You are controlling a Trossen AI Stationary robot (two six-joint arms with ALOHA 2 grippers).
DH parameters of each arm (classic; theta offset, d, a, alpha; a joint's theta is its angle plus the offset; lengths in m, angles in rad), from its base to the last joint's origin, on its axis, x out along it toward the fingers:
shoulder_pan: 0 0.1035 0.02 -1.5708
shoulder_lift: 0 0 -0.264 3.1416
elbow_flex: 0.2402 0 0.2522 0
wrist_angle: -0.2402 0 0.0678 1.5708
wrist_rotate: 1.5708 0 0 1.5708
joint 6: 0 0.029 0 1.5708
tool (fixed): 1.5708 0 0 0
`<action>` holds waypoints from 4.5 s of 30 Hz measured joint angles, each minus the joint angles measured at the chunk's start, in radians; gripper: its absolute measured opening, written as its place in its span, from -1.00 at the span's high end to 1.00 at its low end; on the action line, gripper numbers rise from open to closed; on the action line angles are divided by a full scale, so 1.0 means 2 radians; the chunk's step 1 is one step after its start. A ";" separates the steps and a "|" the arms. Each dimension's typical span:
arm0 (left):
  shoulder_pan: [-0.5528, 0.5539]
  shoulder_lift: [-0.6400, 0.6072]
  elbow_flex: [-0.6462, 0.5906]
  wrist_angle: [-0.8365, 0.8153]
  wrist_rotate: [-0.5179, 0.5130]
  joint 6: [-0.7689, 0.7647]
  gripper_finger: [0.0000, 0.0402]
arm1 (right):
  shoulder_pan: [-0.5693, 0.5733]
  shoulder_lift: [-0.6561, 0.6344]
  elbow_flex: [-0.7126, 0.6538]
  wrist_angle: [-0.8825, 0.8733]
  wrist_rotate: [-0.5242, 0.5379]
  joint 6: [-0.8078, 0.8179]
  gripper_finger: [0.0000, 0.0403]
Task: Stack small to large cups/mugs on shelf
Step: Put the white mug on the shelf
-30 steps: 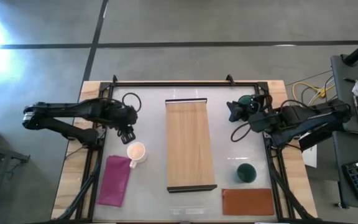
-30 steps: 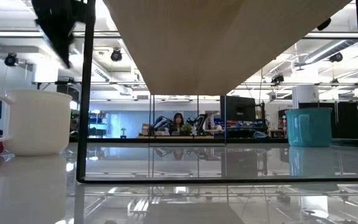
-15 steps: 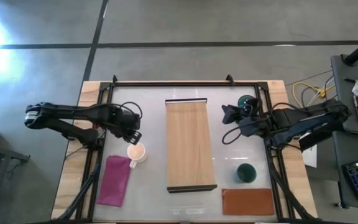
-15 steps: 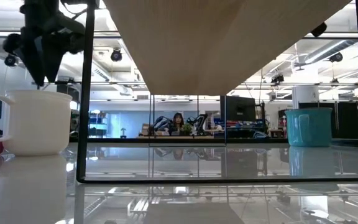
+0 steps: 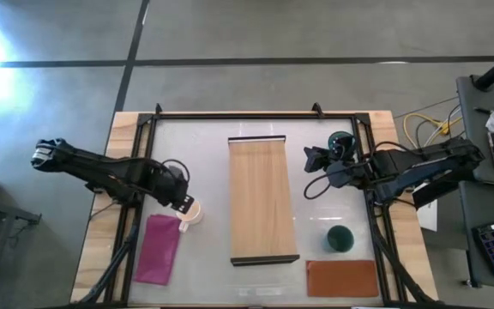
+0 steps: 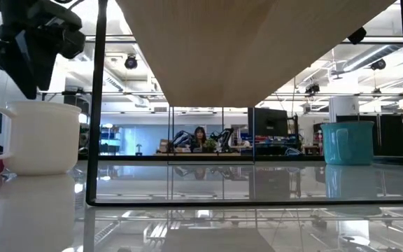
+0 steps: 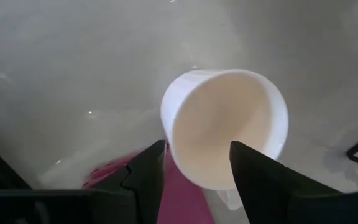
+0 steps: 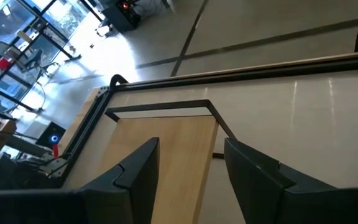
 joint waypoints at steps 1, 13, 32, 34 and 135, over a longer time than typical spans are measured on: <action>-0.003 0.003 -0.003 0.003 0.000 -0.004 0.18 | -0.001 0.000 0.000 0.000 -0.002 0.000 0.14; -0.009 0.078 -0.013 -0.001 -0.012 -0.009 0.18 | -0.002 0.000 -0.001 -0.009 -0.021 0.001 0.14; 0.037 0.109 0.001 0.003 -0.035 0.124 0.99 | -0.002 -0.001 -0.001 -0.010 -0.023 0.000 0.14; 0.053 0.097 0.035 -0.008 -0.036 0.169 0.99 | -0.003 -0.003 -0.001 -0.010 -0.024 0.000 0.14; 0.156 0.326 0.484 -0.070 0.038 0.540 0.43 | -0.178 0.124 -0.001 0.200 -0.271 -0.154 0.95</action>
